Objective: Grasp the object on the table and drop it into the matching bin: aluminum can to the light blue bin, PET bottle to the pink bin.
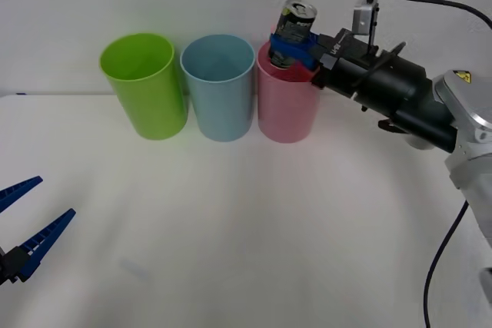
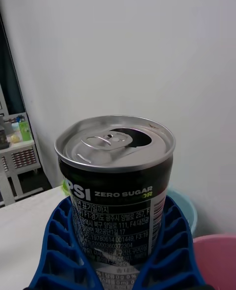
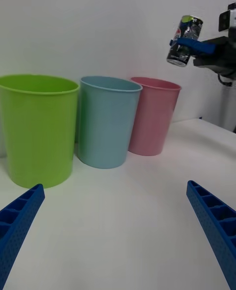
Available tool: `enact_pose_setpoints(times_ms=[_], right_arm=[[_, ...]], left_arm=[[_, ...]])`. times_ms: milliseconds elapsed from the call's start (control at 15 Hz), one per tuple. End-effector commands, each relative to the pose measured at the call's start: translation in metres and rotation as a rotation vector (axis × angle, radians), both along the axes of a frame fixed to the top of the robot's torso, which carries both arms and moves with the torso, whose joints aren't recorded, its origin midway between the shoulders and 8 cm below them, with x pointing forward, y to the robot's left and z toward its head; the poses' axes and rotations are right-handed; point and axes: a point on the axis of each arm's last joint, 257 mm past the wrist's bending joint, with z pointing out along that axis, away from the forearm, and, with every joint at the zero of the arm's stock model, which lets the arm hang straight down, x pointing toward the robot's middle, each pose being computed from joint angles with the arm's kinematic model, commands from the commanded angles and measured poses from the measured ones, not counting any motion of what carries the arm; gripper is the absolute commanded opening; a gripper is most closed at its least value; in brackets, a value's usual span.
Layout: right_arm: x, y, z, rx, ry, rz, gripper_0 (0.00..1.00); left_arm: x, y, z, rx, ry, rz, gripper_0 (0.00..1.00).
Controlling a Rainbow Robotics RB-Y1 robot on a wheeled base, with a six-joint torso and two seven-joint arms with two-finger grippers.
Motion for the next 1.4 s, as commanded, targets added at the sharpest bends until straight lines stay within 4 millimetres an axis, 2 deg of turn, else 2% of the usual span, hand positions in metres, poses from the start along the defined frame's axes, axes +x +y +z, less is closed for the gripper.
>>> enact_pose_setpoints(times_ms=[67, 267, 533, 733, 1200, 1400], right_arm=[[0.020, 0.021, 0.004, 0.005, 0.019, -0.018, 0.00], [0.037, 0.042, 0.005, -0.008, 0.023, -0.046, 0.00], [0.052, 0.076, 0.010, -0.008, 0.032, -0.077, 0.00], [0.061, 0.094, 0.009, -0.011, 0.035, -0.129, 0.00], [0.069, 0.132, 0.008, -0.006, 0.042, -0.213, 0.00], [0.071, 0.140, 0.008, -0.009, 0.039, -0.243, 0.00]], left_arm=[[0.000, 0.000, 0.000, 0.000, 0.000, 0.000, 1.00], [0.000, 0.000, 0.000, 0.000, 0.000, 0.000, 1.00], [0.000, 0.000, 0.000, 0.000, 0.000, 0.000, 1.00], [0.000, 0.000, 0.000, 0.000, 0.000, 0.000, 1.00], [0.000, 0.000, 0.000, 0.000, 0.000, 0.000, 1.00], [0.000, 0.000, 0.000, 0.000, 0.000, 0.000, 1.00]])
